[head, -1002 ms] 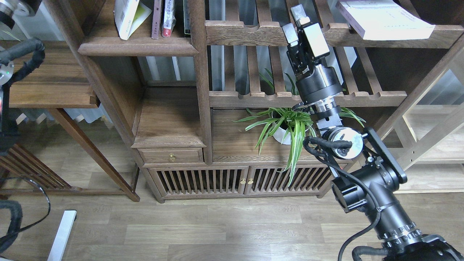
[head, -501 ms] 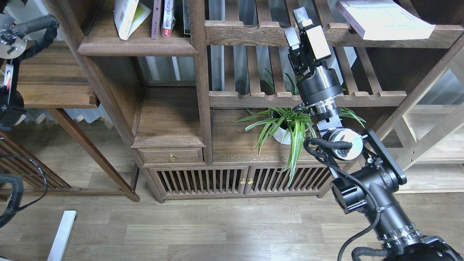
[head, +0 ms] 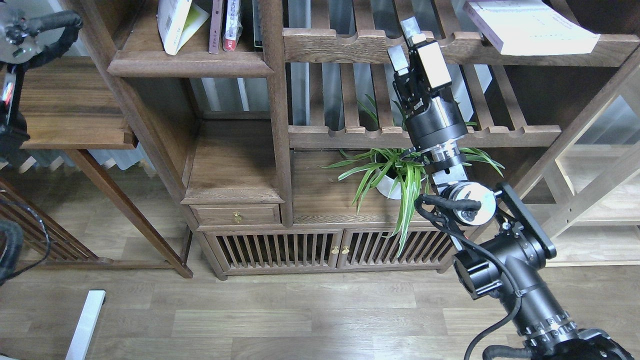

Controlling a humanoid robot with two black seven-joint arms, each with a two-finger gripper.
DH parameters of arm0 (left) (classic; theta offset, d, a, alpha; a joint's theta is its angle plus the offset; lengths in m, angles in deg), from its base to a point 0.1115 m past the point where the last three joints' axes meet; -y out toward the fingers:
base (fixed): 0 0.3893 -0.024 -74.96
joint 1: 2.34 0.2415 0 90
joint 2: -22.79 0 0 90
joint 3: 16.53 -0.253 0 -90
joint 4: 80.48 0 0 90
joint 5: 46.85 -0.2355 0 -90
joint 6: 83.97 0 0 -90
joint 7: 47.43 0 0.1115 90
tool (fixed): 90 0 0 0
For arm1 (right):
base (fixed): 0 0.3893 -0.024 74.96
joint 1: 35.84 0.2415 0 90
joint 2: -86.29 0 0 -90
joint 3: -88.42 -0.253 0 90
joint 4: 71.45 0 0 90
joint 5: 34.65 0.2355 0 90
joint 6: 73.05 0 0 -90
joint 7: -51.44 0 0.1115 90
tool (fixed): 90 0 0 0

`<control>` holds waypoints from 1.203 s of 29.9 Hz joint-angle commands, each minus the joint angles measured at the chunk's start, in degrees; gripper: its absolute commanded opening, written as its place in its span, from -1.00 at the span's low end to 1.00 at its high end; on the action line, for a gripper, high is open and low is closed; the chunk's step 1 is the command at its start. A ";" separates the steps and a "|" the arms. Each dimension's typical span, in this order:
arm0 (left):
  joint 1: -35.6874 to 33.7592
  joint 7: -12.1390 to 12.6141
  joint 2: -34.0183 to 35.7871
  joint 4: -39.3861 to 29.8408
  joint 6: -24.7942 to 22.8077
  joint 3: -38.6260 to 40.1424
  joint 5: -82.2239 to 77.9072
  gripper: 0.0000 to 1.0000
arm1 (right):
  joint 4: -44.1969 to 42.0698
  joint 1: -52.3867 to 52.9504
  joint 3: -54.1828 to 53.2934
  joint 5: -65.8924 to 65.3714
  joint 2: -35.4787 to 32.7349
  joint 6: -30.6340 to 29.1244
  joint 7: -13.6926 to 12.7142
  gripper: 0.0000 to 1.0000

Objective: Organize books on shelf

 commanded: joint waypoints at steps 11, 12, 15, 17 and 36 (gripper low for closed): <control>-3.55 -5.68 -0.54 8.72 -0.56 -3.39 0.52 -0.98 | 0.06 -0.44 -0.73 0.43 -0.62 -0.53 0.01 0.85; -3.72 -6.21 -0.63 9.51 -0.74 -3.39 0.52 -0.98 | 0.06 -0.44 -0.73 0.43 -0.53 -0.53 0.01 0.85; -4.77 -7.79 -0.63 12.50 -1.70 -4.70 0.70 -0.98 | 0.06 -0.44 -0.73 0.43 -0.53 -0.53 -0.08 0.85; -5.91 -9.19 -0.98 14.87 -2.40 -6.11 1.57 -0.98 | -0.03 -0.44 -0.73 0.43 -0.53 -0.53 -0.08 0.85; -7.50 -11.75 -3.53 19.89 -1.97 -11.92 4.65 -0.77 | 0.06 -0.52 -1.96 0.51 -0.97 -0.53 -0.17 0.85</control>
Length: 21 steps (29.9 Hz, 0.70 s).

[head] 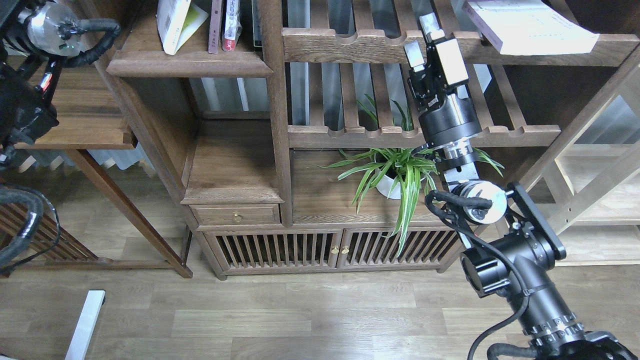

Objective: Organize books on shelf

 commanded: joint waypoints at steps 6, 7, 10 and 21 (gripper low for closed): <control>0.15 -0.48 -0.31 0.17 0.89 -0.59 0.00 -0.52 | 0.04 -0.08 -0.18 -0.02 0.00 -0.26 0.09 0.86; 0.06 -0.49 -0.74 0.26 1.07 -0.86 0.00 -0.46 | 0.04 -0.08 -0.18 0.07 0.00 -0.26 0.09 0.86; -0.03 -0.40 -1.80 1.13 4.48 -2.35 0.00 -0.17 | 0.04 -0.17 -0.18 0.07 0.00 -0.26 0.09 0.86; -0.55 -0.22 -3.47 1.40 9.86 -5.87 0.09 0.17 | 0.04 -0.26 -0.97 0.07 -0.70 -0.79 0.00 0.86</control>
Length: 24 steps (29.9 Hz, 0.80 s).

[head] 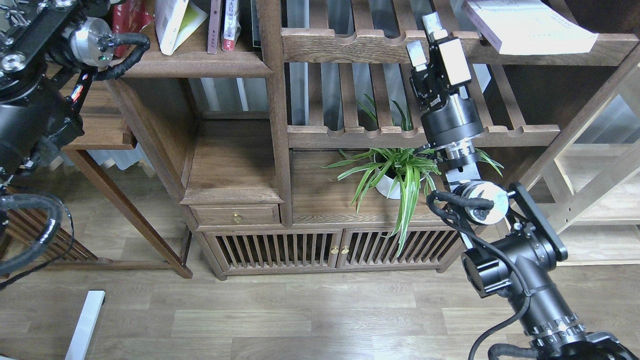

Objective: Organize books on shelf

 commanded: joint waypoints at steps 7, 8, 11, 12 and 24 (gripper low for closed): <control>-2.05 0.09 -1.58 0.01 0.38 -0.32 0.03 0.18 | -0.01 0.00 -0.19 0.01 -0.46 -0.03 0.00 0.86; -2.32 0.09 -1.84 0.01 0.55 -0.32 0.03 0.19 | -0.01 0.00 -0.10 0.01 -0.46 -0.03 0.00 0.86; -3.11 0.01 -2.11 0.01 0.99 -0.14 0.03 0.26 | -0.01 0.00 -0.19 0.01 -0.55 -0.03 0.00 0.86; -3.37 0.01 -1.85 0.01 1.17 -0.14 0.03 0.31 | -0.10 0.00 -0.19 0.01 -0.64 -0.03 0.00 0.86; -2.32 -3.15 0.97 -3.77 0.21 -0.23 2.57 0.98 | -0.54 0.17 -1.42 0.01 -0.46 0.32 0.44 0.86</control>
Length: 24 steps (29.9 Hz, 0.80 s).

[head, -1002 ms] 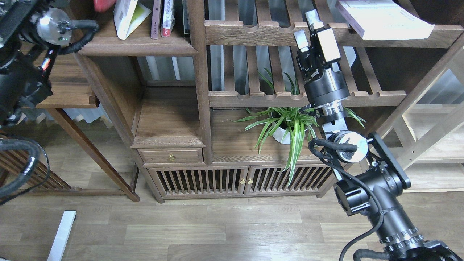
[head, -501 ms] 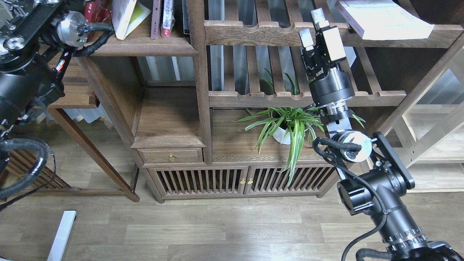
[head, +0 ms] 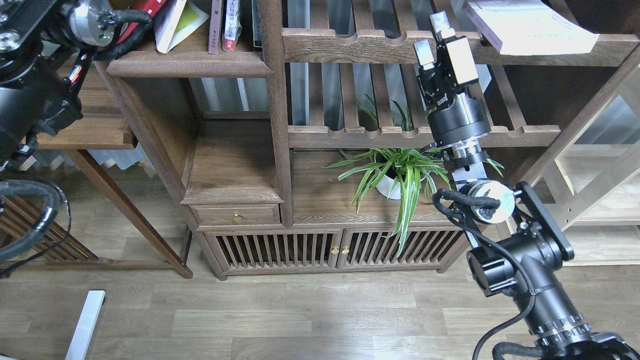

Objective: Organize books on shelf

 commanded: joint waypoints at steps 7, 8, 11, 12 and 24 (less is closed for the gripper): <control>1.02 -7.01 -0.02 -4.08 -8.61 -0.03 6.71 0.99 | -0.27 -0.09 -3.19 0.26 0.10 -0.08 0.48 0.93; 1.02 -7.54 0.16 -4.52 -9.58 -0.03 7.76 0.99 | -0.18 -0.27 -3.63 0.26 0.01 -0.17 0.48 0.95; 1.19 -10.69 1.47 -4.61 -12.04 -0.12 7.95 0.99 | 0.08 -1.41 -5.12 0.35 0.01 -0.26 0.48 0.97; 1.28 -11.93 2.43 -4.69 -12.83 -0.29 8.04 0.99 | 0.17 -1.59 -5.21 0.35 0.10 -0.35 0.48 0.97; 3.22 -19.32 4.90 -5.05 -34.18 0.41 15.32 0.99 | 0.26 -4.22 -5.12 0.35 0.10 -2.90 0.39 0.97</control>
